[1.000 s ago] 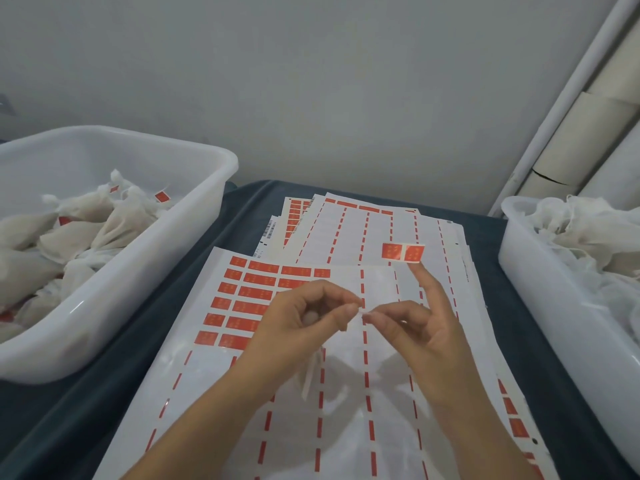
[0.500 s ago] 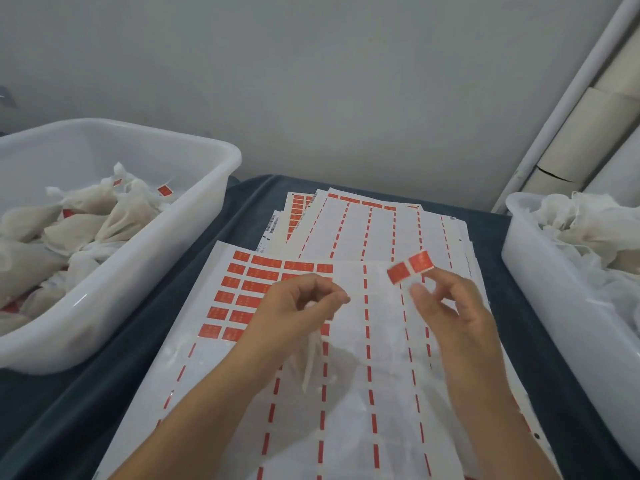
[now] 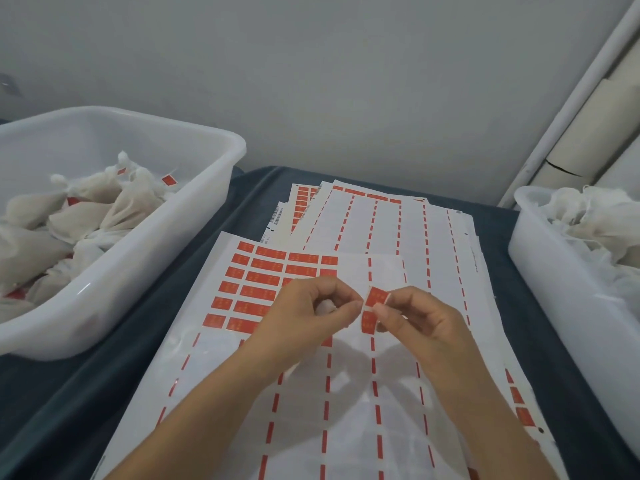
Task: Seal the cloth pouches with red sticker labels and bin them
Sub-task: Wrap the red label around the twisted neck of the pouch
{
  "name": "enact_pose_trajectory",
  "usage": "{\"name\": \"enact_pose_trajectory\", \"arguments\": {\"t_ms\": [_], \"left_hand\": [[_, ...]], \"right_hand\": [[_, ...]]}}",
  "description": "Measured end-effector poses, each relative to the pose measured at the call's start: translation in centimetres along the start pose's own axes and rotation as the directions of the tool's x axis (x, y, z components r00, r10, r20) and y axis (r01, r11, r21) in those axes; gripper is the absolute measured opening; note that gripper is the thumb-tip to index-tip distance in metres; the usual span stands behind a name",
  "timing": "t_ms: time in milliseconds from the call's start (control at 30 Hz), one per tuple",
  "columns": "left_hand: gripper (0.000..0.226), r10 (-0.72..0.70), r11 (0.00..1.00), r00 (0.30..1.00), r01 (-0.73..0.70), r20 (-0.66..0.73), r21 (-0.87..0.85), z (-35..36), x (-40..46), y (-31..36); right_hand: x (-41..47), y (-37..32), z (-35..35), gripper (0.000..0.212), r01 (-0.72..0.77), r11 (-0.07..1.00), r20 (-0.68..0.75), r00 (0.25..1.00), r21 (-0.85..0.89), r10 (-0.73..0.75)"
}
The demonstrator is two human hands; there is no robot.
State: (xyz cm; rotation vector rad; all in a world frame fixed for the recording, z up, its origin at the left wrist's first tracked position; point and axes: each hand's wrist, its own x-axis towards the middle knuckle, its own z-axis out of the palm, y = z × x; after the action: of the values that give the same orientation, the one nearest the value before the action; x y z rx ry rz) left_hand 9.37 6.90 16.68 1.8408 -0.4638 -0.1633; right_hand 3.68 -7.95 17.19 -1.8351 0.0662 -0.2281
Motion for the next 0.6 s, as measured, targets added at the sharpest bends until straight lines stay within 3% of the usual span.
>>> {"name": "enact_pose_trajectory", "arguments": {"t_ms": [600], "left_hand": [[0.015,-0.035,0.999,0.998,0.037,0.057,-0.035,-0.04,-0.05,0.09]], "right_hand": [[0.2,0.49,-0.1,0.02,0.079,0.989,-0.024,0.996,-0.123,-0.083]]}}
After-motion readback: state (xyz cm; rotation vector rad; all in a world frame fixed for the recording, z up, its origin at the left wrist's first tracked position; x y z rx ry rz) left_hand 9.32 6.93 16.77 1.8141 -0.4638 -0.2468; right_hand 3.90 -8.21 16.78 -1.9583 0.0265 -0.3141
